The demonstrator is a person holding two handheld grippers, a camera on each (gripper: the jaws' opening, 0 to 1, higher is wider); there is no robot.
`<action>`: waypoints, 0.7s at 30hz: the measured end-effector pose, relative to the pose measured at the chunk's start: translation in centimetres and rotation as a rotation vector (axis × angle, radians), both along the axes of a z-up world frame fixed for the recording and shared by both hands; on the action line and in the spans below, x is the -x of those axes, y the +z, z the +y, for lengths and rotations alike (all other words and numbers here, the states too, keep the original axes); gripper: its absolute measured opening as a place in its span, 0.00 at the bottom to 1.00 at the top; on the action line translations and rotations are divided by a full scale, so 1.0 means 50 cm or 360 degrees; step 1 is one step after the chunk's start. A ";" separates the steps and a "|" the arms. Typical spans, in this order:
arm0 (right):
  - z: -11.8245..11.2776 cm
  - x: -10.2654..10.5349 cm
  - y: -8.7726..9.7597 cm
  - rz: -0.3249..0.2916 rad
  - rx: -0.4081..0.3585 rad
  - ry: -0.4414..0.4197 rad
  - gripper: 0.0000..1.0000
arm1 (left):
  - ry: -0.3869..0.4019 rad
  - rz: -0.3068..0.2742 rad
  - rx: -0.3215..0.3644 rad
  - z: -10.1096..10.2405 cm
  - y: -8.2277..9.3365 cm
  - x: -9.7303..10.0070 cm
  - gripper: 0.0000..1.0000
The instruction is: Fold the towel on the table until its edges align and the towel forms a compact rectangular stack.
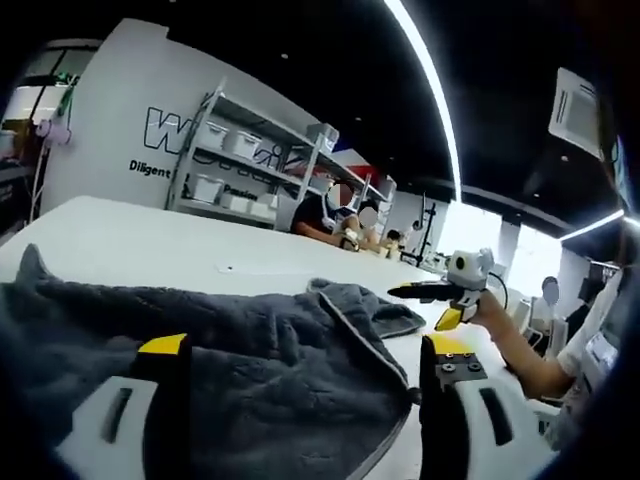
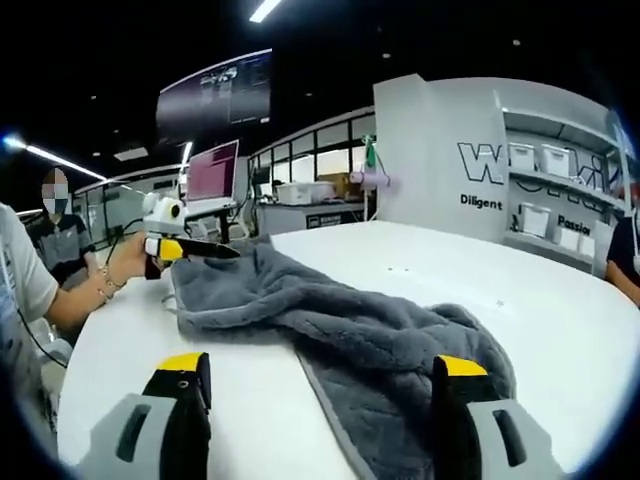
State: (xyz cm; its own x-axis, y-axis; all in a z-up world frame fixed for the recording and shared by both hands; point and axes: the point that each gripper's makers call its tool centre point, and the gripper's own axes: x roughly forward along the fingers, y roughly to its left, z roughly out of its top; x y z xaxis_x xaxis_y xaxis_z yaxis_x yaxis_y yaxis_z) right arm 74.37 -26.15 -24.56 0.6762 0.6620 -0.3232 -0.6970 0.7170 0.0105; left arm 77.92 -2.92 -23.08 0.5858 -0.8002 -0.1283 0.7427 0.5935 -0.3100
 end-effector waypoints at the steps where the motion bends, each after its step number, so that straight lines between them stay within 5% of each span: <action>1: 0.001 0.000 -0.002 0.0002 0.0006 -0.0005 0.95 | 0.0002 0.0006 0.0008 0.003 0.001 -0.001 0.99; 6: -0.007 -0.007 0.008 -0.0025 -0.0023 -0.0032 0.93 | 0.0026 0.0005 0.0069 0.015 0.015 -0.005 0.99; 21: -0.116 -0.070 0.065 -0.0128 -0.0177 -0.0395 0.95 | -0.0006 -0.0028 0.0146 0.017 0.046 0.003 0.99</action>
